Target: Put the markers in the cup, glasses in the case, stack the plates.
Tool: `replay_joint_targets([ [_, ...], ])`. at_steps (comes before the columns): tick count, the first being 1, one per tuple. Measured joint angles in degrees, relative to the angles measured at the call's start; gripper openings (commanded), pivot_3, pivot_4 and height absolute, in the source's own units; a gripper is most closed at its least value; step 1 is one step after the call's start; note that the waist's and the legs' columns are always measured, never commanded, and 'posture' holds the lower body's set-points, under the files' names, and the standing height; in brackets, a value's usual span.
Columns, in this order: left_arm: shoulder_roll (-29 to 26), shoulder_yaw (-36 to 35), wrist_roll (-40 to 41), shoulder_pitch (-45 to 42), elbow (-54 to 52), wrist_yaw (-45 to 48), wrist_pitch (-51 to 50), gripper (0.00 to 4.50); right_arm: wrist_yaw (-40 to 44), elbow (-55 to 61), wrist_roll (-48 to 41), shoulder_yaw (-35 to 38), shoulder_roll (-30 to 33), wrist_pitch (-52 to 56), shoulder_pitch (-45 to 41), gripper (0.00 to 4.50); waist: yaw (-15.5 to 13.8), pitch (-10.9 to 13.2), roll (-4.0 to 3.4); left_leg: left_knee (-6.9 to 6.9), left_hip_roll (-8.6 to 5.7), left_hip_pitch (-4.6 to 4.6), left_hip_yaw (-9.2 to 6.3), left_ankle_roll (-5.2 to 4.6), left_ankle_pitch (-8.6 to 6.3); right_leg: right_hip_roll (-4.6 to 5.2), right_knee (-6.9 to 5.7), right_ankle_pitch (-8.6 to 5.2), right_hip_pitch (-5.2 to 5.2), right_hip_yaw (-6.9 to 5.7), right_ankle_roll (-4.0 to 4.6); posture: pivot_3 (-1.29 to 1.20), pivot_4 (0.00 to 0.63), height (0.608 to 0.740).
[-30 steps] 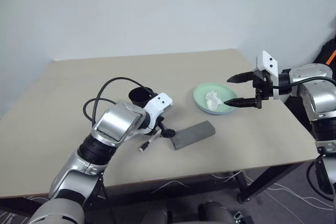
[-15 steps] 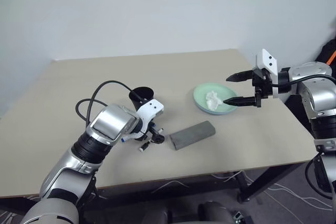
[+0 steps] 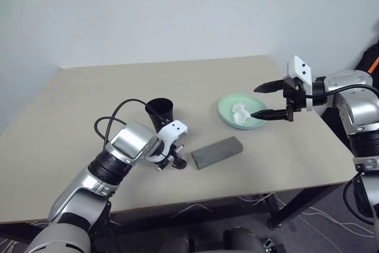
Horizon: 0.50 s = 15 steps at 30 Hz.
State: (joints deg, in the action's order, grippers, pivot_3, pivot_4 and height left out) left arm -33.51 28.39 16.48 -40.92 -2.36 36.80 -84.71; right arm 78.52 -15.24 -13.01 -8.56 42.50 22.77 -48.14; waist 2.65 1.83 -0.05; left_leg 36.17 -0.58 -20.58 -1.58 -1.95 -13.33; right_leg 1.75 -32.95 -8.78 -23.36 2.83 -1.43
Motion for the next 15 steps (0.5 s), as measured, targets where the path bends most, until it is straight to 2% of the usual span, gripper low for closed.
replay_joint_targets([
  [3, 0.09, 0.22, 0.00, -0.23, 1.30, 0.00, 1.10, 4.44, -0.30, 0.74, -0.01, 0.00, 0.01, 0.21, 0.07, 4.50, 0.00, -0.01, -0.01, 0.02, 0.00, 0.07, -0.01, -0.01, 0.01, 0.00, 0.00, 0.00, 0.08, -0.01, 0.01, 0.00, 0.000, 0.727],
  [4, 0.09, 0.39, -0.05, -0.27, 1.62, -0.05, 1.52, 4.07, -0.39, 0.89, -0.01, 0.00, 0.01, 0.40, 0.16, 4.50, 0.01, -0.01, -0.01, 0.03, 0.00, 0.09, 0.00, -0.03, 0.02, 0.00, 0.00, 0.00, 0.10, -0.01, 0.01, 0.00, 0.000, 0.727],
  [6, 0.09, 0.56, -0.27, -0.31, 2.50, -0.38, 2.35, 3.60, -0.47, 1.07, -0.02, 0.00, 0.01, 0.64, 0.55, 4.50, 0.01, -0.01, -0.01, 0.03, 0.00, 0.09, 0.00, -0.06, 0.04, 0.00, 0.00, 0.00, 0.10, -0.01, 0.01, 0.00, 0.000, 0.727],
  [15, 0.06, 0.80, -0.46, -0.70, 3.59, -1.06, 3.40, 0.42, -0.86, 1.06, 0.00, 0.00, 0.01, 0.96, 1.01, 4.50, 0.01, -0.03, -0.03, 0.02, -0.01, 0.07, 0.00, -0.08, 0.06, 0.00, -0.01, 0.00, 0.09, 0.00, 0.00, 0.00, 0.000, 0.727],
])
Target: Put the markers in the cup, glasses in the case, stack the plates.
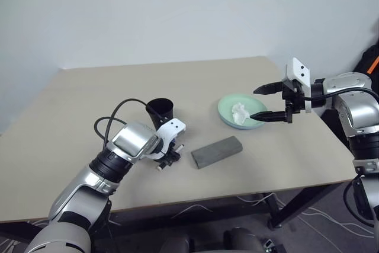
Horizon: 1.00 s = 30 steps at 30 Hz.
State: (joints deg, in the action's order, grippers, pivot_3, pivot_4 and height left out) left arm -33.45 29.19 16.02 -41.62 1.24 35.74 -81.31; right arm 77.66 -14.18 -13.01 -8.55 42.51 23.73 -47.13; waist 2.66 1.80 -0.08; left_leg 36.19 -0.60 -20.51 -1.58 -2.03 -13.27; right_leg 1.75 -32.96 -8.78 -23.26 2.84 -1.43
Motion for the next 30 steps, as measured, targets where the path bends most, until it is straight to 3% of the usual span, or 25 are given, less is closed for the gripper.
replay_joint_targets([
  [1, -0.02, 0.00, -0.09, -0.02, -0.02, -0.09, 0.01, 0.06, -0.01, -0.01, 0.00, 0.00, 0.00, 0.00, 0.00, 4.50, -0.01, 0.00, 0.00, -0.02, -0.01, -0.01, -0.01, 0.00, 0.00, 0.00, 0.00, 0.00, -0.01, 0.00, 0.00, 0.00, 0.000, 0.727],
  [2, -0.03, 0.00, -0.18, -0.04, -0.06, -0.10, 0.00, 0.02, -0.01, -0.01, 0.00, 0.00, 0.00, -0.01, 0.00, 4.50, -0.01, 0.00, 0.00, -0.03, -0.02, -0.01, -0.01, 0.00, 0.00, 0.01, 0.00, 0.00, -0.01, 0.00, 0.00, 0.00, 0.000, 0.727],
  [16, -0.16, -1.32, 0.72, 2.36, -5.95, 1.12, 5.24, 0.02, 0.03, -0.03, 0.01, 0.00, 0.01, -0.09, 0.00, 4.50, -0.04, 0.02, 0.03, 0.05, -0.02, -0.14, -0.04, 0.00, 0.00, 0.02, 0.01, 0.00, -0.06, 0.00, 0.00, 0.00, 0.000, 0.727],
  [24, 3.65, -14.75, 8.10, 0.51, -15.76, 4.54, 10.49, 0.02, 0.05, -0.09, 0.04, 0.00, 0.02, -0.29, -0.01, 4.50, -0.02, 0.02, 0.03, -0.08, -0.03, -0.13, -0.02, 0.00, 0.00, 0.06, 0.04, 0.00, -0.10, -0.01, 0.00, 0.00, 0.000, 0.727],
  [30, 8.23, -25.36, 10.38, -0.06, -14.59, 3.75, 24.46, 0.02, 0.04, -0.08, 0.04, 0.00, 0.01, -0.30, -0.06, 4.50, 0.03, 0.02, 0.03, 0.00, -0.02, -0.05, 0.04, 0.00, 0.01, 0.06, 0.04, 0.00, -0.02, 0.00, 0.00, 0.00, 0.000, 0.727],
])
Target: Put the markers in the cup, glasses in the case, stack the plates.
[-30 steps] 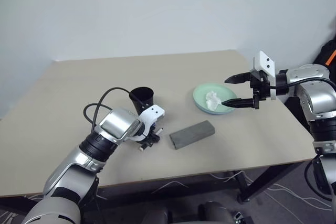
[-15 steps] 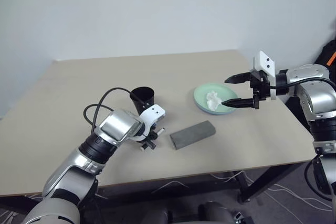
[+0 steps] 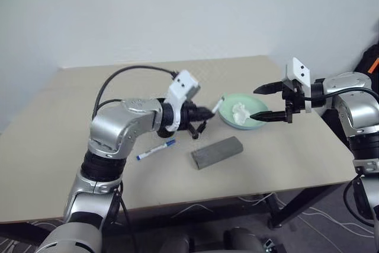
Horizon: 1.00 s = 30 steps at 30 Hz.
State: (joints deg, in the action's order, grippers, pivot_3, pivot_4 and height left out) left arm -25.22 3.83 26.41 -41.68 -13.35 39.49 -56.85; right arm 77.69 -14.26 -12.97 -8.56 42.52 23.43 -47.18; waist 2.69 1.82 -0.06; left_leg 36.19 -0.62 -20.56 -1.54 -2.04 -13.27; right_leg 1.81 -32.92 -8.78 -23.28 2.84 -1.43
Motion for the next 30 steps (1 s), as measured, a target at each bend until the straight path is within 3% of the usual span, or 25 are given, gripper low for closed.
replay_joint_targets([
  [6, 0.65, -3.67, -7.58, 2.11, 10.37, -5.39, 22.28, 0.02, -0.10, 0.02, -0.03, 0.00, -0.05, -0.01, -0.01, 4.50, -0.06, -0.01, -0.01, 0.00, 0.01, 0.02, 0.01, 0.00, 0.01, -0.02, -0.02, 0.01, 0.02, 0.00, 0.00, 0.00, 0.000, 0.727],
  [13, 3.43, -8.88, -12.71, 3.18, 23.48, -12.61, 40.89, 0.02, -0.36, 0.02, -0.06, 0.00, -0.43, 0.00, 0.00, 4.50, -0.47, -0.02, 0.01, -0.01, -0.04, -0.06, 0.01, 0.00, 0.00, 0.03, 0.03, 0.04, 0.01, 0.01, -0.04, 0.00, 0.000, 0.727],
  [30, 7.68, -9.61, -14.52, 10.10, 32.57, -16.00, 51.35, 0.02, -0.54, 0.15, -0.08, 0.01, -0.52, 0.28, 0.00, 4.50, -1.51, -0.03, 0.01, 0.00, -0.04, -0.06, 0.01, 0.01, -0.01, 0.03, 0.01, 0.07, 0.00, -0.01, -0.09, 0.00, 0.000, 0.727],
])
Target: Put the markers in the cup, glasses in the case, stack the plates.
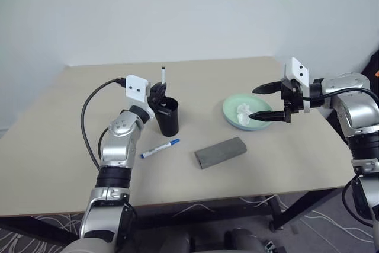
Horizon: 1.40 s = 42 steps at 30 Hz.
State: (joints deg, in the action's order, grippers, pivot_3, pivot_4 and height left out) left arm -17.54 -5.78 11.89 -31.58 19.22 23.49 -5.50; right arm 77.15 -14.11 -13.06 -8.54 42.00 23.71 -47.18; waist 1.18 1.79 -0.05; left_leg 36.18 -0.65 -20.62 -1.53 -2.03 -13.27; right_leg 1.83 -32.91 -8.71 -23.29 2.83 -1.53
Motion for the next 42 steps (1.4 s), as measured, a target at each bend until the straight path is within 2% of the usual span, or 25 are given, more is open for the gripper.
replay_joint_targets([
  [4, 0.03, 0.03, 0.04, 0.72, 0.65, 0.66, 0.08, 0.02, -0.01, 0.00, 0.00, 0.00, -0.01, 0.02, 0.00, 4.50, 0.00, 0.00, 0.00, -0.01, 0.00, 0.00, 0.00, 0.00, 0.00, 0.00, -0.01, 0.00, -0.01, 0.00, 0.00, 0.00, 0.000, 0.727],
  [7, 0.03, 0.08, 0.09, 1.25, 0.66, 1.33, -0.07, 0.74, -0.03, 0.00, 0.00, 0.00, -0.03, 0.02, 0.00, 4.50, 0.00, 0.00, 0.00, -0.01, 0.00, 0.00, 0.00, 0.00, 0.00, 0.00, -0.01, 0.00, -0.01, -0.01, 0.00, 0.00, 0.000, 0.727],
  [16, -0.15, 0.08, 0.20, 1.56, 0.64, 2.71, -1.71, 3.91, -0.23, -0.01, 0.00, 0.00, -0.36, 0.03, -0.04, 4.50, 0.01, 0.00, 0.00, -0.01, 0.01, 0.01, 0.00, 0.00, 0.00, 0.00, -0.01, 0.00, -0.02, -0.02, 0.00, 0.00, 0.000, 0.727],
  [18, -0.57, 0.06, 0.43, 1.56, 0.33, 3.08, -2.83, 4.46, -0.25, 0.00, 0.00, 0.00, -0.55, 0.04, -0.08, 4.50, 0.02, 0.00, 0.00, -0.02, 0.01, 0.00, 0.00, 0.00, 0.00, 0.00, -0.01, 0.00, -0.02, -0.02, 0.00, 0.00, 0.000, 0.727],
  [20, -1.98, 0.00, 1.98, 1.59, -1.83, 5.19, -5.36, 4.46, -0.25, 0.00, 0.00, 0.00, -0.59, 0.05, -0.17, 4.50, 0.04, 0.00, 0.00, -0.02, 0.02, -0.02, 0.00, 0.01, 0.00, -0.01, -0.01, 0.00, -0.06, -0.02, 0.00, 0.00, 0.000, 0.727],
  [24, -9.17, -0.19, 7.54, 2.05, -8.90, 15.06, -11.50, 4.46, -0.27, -0.02, 0.02, 0.01, -0.56, 0.10, -0.45, 4.50, 0.23, 0.00, -0.01, -0.09, 0.05, -0.01, 0.03, 0.02, -0.01, -0.01, -0.01, -0.05, -0.11, -0.02, 0.09, 0.00, 0.000, 0.727],
  [30, -20.45, 0.87, 16.13, 9.36, -22.62, 30.44, -22.49, 4.46, -0.32, -0.02, 0.01, 0.02, -0.65, 0.12, -0.58, 4.50, 0.93, 0.01, -0.02, -0.10, 0.10, 0.01, 0.05, 0.04, -0.03, 0.00, 0.00, -0.08, -0.12, -0.04, 0.11, 0.00, 0.000, 0.727],
  [35, -26.70, 4.31, 15.02, 12.62, -25.36, 36.16, -24.33, 4.46, -0.31, -0.02, 0.00, 0.02, -0.71, 0.12, -0.62, 4.50, 0.91, 0.01, -0.03, -0.07, 0.24, 0.05, 0.08, 0.05, -0.03, 0.00, 0.00, -0.08, -0.11, -0.18, 0.12, 0.00, 0.000, 0.727],
  [39, -27.54, 6.05, 12.78, 12.82, -24.28, 36.51, -24.85, 4.46, -0.34, -0.02, 0.00, 0.01, -0.94, 0.13, -0.75, 4.50, 0.93, 0.01, -0.03, -0.07, 0.33, 0.07, 0.12, 0.05, -0.03, 0.00, -0.01, -0.08, -0.13, -0.28, 0.12, 0.00, 0.000, 0.727],
  [42, -29.24, 9.26, 7.75, 12.87, -20.12, 35.97, -23.99, 4.46, -0.46, -0.03, 0.00, 0.01, -1.12, 0.15, -1.20, 4.50, 0.93, 0.01, -0.03, -0.12, 0.35, 0.08, 0.12, 0.04, -0.03, 0.00, -0.02, -0.08, -0.17, -0.33, 0.12, 0.00, 0.000, 0.727],
])
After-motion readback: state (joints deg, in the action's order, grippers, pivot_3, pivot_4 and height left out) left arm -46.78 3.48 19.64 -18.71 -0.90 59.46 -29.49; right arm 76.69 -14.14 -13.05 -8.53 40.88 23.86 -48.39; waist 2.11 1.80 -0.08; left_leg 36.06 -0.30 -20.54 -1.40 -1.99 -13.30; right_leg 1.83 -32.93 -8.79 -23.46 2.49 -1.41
